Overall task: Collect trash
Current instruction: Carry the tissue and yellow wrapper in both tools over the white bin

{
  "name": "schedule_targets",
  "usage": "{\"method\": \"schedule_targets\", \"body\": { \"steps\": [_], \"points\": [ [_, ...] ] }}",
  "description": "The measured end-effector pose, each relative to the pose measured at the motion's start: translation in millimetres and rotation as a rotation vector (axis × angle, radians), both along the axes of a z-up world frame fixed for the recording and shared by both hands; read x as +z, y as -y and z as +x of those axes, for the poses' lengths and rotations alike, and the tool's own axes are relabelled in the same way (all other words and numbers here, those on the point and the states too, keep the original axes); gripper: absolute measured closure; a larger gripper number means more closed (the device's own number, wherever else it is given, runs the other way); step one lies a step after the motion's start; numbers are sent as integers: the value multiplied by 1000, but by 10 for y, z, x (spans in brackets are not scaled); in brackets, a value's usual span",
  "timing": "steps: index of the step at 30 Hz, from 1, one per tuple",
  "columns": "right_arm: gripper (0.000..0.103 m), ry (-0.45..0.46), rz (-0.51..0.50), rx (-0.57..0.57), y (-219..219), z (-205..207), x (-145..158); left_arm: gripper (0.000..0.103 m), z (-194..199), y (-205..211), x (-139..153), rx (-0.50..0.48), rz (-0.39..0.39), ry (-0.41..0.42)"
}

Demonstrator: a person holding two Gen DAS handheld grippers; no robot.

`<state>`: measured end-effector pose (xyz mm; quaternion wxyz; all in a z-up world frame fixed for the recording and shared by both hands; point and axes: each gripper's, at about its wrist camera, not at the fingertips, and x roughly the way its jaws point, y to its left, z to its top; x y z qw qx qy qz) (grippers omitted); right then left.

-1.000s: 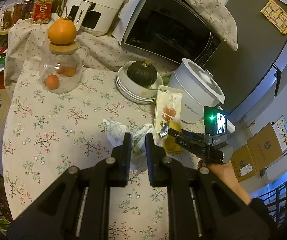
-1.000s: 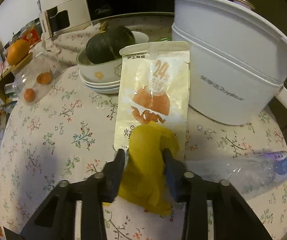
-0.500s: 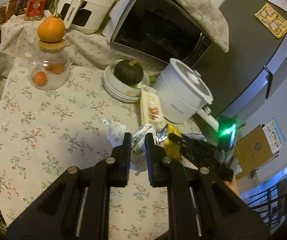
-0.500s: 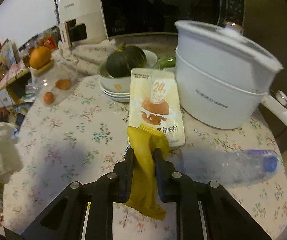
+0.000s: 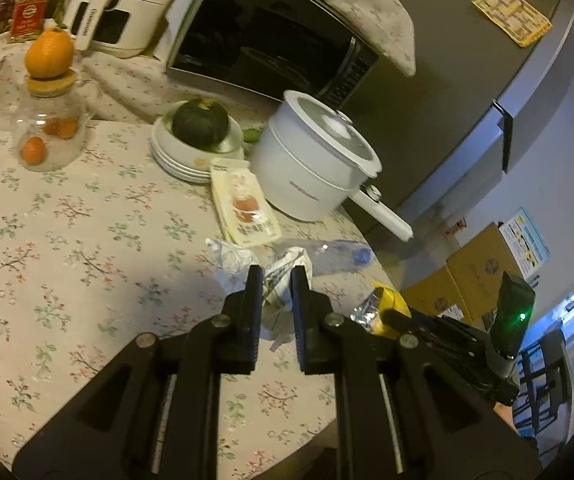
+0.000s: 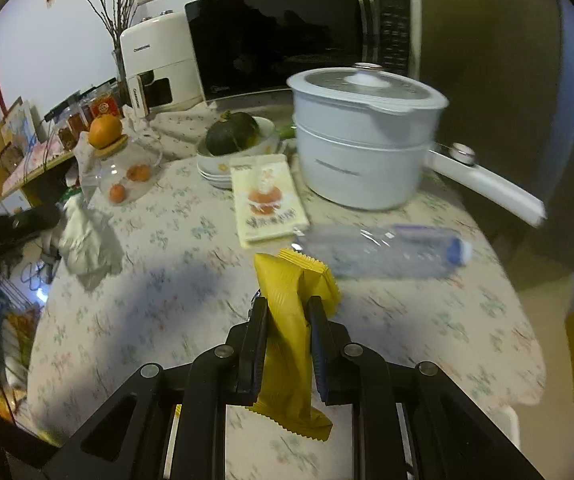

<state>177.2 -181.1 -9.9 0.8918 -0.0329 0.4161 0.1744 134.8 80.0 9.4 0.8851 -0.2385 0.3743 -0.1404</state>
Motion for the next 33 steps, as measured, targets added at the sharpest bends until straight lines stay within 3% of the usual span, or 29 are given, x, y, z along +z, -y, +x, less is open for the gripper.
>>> {"method": "schedule_targets", "body": {
  "steps": [10, 17, 25, 33],
  "points": [
    [83, -22, 52, -86, 612, -488, 48, 88, -102, 519, 79, -120, 42, 28],
    [83, -65, 90, -185, 1045, -676, -6, 88, -211, 1029, 57, -224, 116, 48],
    [82, -137, 67, -264, 1508, -888, -218, 88, -371, 1590, 4, -346, 192, 84],
    [82, -246, 34, -371, 2007, -1077, -526, 88, -476, 2263, -287, -506, 209, 36]
  ]
}}
